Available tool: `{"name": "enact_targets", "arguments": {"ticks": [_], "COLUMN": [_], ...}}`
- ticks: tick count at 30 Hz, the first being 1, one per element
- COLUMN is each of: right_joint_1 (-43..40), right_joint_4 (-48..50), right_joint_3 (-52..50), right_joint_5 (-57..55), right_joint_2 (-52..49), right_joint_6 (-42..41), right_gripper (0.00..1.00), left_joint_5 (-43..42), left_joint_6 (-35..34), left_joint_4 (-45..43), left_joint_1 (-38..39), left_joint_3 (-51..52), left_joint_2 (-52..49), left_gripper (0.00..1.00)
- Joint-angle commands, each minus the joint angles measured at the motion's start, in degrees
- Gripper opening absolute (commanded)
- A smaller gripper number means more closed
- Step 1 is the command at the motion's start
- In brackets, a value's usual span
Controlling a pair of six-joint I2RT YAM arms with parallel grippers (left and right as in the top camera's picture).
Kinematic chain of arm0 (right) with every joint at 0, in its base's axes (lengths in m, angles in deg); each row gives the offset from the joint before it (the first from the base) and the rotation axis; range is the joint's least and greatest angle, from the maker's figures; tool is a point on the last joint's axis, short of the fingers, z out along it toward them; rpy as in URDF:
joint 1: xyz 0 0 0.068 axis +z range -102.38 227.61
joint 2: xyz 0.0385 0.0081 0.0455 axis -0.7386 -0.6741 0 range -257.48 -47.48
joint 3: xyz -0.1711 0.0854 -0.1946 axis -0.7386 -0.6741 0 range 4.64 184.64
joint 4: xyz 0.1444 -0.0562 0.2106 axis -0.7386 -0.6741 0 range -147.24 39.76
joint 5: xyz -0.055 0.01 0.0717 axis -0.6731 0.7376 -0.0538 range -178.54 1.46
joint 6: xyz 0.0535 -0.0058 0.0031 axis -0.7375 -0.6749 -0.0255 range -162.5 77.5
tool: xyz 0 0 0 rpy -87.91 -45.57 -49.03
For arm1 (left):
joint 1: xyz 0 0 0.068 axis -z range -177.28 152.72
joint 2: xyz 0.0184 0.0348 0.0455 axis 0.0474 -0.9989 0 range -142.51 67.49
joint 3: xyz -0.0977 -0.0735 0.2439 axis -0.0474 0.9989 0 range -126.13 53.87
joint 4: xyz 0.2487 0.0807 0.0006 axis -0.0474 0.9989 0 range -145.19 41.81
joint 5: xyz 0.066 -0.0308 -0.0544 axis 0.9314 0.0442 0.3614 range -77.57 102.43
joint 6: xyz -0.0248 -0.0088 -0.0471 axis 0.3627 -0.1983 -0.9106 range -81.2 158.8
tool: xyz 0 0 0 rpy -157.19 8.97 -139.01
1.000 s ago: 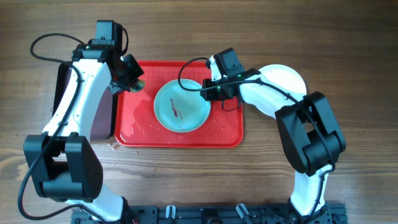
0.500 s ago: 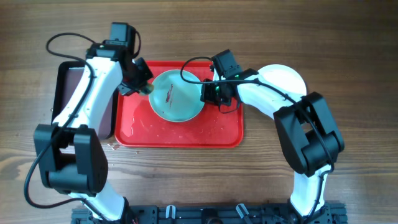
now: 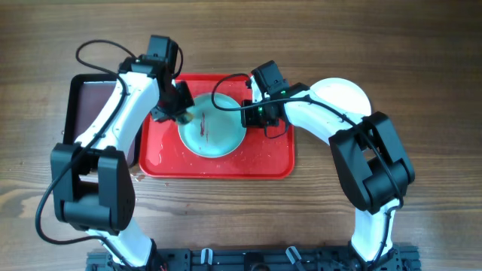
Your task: Clean dirty plates on tray and stack at the side
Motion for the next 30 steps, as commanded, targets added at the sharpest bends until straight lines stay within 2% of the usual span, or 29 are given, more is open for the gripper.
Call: {"name": "enact_targets", "arguments": {"ticks": [1,6,12,19,22,30], "right_joint_1": [-0.31,-0.31,-0.31,-0.31,-0.31,-0.31], "right_joint_4": [-0.39,-0.35,-0.22,-0.26,-0.24,-0.39], "right_joint_3": [1.11,1.11,1.11,1.11,1.11,1.11], "right_joint_5": [-1.49,-1.49,-1.46,-1.46,-1.46,-1.44], "right_joint_2": [-1.86,-1.86,-1.86,-1.86,-1.86,-1.86], "right_joint_6": [4.13,4.13,4.13,4.11,4.09,4.04], "right_gripper": [0.07,0.04,0.04,0.04,0.04,0.04], "left_joint_5": [-0.22,-5.97,-6.84,-6.43,-6.47,-25.42], "left_joint_6": [5.14,13.42,17.81,17.16,14.27,12.68], "left_joint_4": [-0.76,-3.04,-8.35,-15.98,-17.79,-24.06], "left_joint_1": [0.22,0.94,3.26,4.96,4.94,5.01], "left_joint_3": [3.39,6.82,10.91,17.05,18.29,18.27], "left_joint_2": [-0.96,-0.96,-0.96,-1.49,-2.32,-2.45], "left_gripper": [0.04,0.04,0.04,0.04,0.04,0.04]}}
